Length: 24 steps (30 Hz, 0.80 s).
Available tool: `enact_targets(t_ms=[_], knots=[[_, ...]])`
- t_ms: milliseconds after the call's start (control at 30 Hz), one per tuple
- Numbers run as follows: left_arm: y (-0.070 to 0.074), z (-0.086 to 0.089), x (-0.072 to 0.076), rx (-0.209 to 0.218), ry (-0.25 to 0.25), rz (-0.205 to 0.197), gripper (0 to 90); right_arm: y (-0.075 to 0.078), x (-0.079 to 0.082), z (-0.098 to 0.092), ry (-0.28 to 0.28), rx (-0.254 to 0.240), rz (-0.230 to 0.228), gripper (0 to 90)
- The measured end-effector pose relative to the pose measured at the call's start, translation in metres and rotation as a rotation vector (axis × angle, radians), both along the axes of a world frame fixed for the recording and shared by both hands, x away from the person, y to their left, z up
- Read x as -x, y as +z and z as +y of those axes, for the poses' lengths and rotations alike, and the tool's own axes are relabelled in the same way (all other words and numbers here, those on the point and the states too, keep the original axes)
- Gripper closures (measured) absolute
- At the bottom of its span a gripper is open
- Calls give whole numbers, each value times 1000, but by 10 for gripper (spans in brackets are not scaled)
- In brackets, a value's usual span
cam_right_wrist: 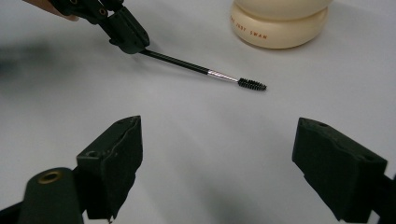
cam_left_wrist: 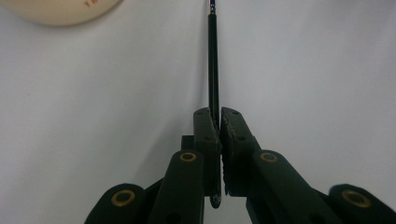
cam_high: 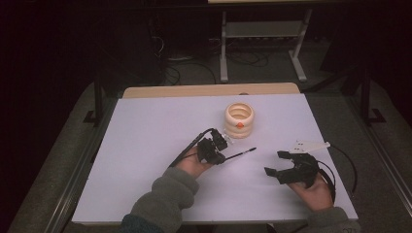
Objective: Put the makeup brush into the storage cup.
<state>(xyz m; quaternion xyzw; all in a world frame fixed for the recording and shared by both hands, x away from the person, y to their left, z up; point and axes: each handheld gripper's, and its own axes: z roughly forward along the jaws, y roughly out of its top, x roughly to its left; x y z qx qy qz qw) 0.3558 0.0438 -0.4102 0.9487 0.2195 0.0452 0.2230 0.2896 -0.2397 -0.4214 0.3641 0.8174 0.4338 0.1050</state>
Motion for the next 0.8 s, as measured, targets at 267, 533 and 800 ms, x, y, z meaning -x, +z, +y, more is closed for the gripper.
enact_targets(t_ms=[267,533,800], knots=[[-10,-3,-4,-64,-18,28,860,0,0,1,5,3,-4,151],[-11,-3,-7,-53,-5,61,846,0,-1,0,5,-3,1,151],[-12,-5,-6,-69,-17,44,847,-1,-1,2,11,2,-1,151]])
